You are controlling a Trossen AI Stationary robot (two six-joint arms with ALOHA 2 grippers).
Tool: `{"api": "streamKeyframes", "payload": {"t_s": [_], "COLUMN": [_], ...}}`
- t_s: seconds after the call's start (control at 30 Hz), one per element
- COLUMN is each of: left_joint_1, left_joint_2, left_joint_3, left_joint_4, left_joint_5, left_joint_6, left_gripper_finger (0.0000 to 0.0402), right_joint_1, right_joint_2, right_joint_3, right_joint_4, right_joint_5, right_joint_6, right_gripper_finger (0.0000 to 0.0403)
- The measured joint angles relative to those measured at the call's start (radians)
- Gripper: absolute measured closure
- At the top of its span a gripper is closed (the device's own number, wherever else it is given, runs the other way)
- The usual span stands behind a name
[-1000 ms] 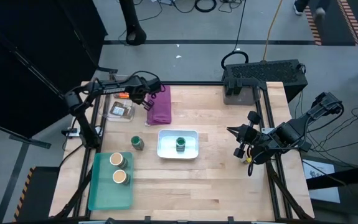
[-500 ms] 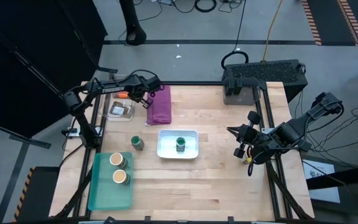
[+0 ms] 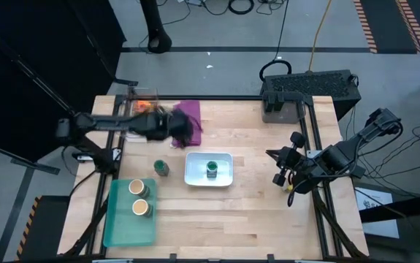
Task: Sort spices by type
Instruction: Put the green seasoning bottle into the white bin
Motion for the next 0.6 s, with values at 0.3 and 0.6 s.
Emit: {"api": "streamKeyframes", "payload": {"t_s": [0.3, 0.6], "left_joint_1": [-0.37, -0.49], "left_joint_2": [-0.048, -0.048], "left_joint_3": [0.0, 0.0], "left_joint_4": [0.088, 0.018], "left_joint_5": [0.049, 0.135], "left_joint_6": [-0.009, -0.724], "left_gripper_finger": [0.0391, 0.0391], "right_joint_1": [0.0, 0.0], "right_joint_2": [0.0, 0.0], "right_joint_3": [-0.055, -0.055], "right_joint_4": [0.015, 0.089], "right_joint_5": [-0.004, -0.003], "right_joint_6": [0.065, -0.038], "right_gripper_finger": [0.0403, 0.0403]}}
